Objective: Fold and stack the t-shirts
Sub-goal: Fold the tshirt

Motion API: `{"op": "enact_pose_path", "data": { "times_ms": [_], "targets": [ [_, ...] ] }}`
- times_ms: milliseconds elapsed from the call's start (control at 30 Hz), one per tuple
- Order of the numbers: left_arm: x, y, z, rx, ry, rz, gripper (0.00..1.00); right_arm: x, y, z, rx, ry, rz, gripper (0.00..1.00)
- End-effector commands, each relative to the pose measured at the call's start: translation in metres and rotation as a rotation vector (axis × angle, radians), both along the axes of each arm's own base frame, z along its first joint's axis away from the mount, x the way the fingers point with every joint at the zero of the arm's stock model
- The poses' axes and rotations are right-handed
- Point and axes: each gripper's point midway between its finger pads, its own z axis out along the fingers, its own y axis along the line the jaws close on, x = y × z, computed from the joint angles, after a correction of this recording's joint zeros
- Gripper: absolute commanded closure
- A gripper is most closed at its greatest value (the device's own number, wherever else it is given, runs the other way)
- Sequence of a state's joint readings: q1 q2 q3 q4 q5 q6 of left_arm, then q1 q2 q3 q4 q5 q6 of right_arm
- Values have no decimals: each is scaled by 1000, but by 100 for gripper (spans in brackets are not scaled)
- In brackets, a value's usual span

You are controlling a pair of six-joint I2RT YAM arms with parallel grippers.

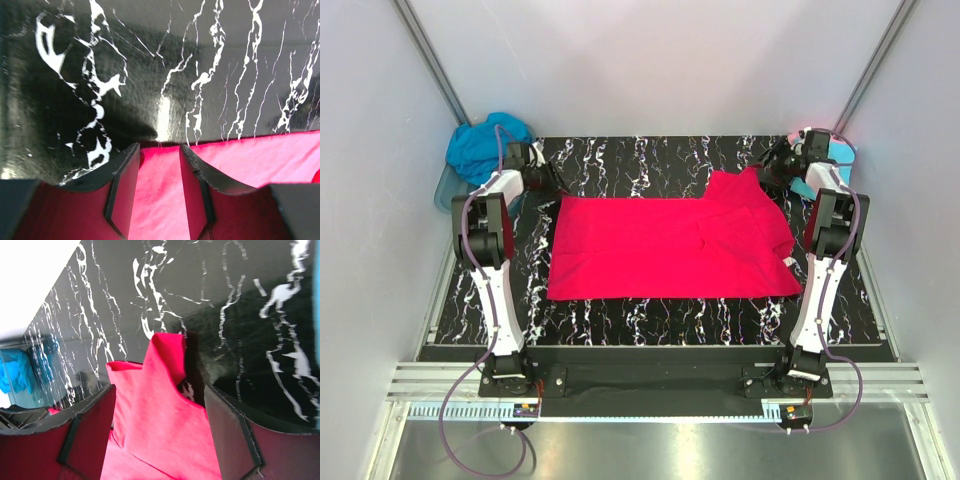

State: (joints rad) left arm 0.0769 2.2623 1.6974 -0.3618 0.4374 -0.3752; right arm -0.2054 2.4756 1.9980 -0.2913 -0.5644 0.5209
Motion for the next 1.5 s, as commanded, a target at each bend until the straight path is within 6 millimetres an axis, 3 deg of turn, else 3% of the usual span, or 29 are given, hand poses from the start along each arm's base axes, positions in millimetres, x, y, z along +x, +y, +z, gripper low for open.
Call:
{"op": "enact_pose_path", "data": {
  "times_ms": [0, 200, 333, 500, 567, 767, 967, 1100, 1367, 1467],
  "targets": [
    [-6, -9, -5, 4, 30, -45, 56, 9, 14, 18, 17, -57, 31, 22],
    [-13, -13, -4, 8, 40, -58, 63, 6, 16, 16, 23, -50, 37, 22],
    [-17, -13, -4, 10, 45, -61, 85, 6, 17, 18, 27, -50, 36, 23],
    [-20, -14, -8, 7, 56, -60, 95, 4, 20, 14, 33, -44, 37, 27],
    [-20, -14, -9, 8, 57, -58, 98, 5, 19, 16, 32, -49, 38, 35],
    [-17, -15, -4, -1, 45, -58, 100, 5, 21, 11, 43, -46, 43, 63],
    [-17, -16, -7, -6, 45, -62, 100, 4, 22, 8, 46, -43, 51, 76],
    [-18, -16, -8, -11, 42, -66, 100, 3, 22, 3, 41, -32, 51, 100],
    [-18, -13, -5, -33, 27, -53, 100, 1, 17, 7, 2, -45, 40, 100],
    [-16, -14, 0, -39, 7, -44, 100, 4, 17, 26, 2, -95, 35, 100]
  ]
}}
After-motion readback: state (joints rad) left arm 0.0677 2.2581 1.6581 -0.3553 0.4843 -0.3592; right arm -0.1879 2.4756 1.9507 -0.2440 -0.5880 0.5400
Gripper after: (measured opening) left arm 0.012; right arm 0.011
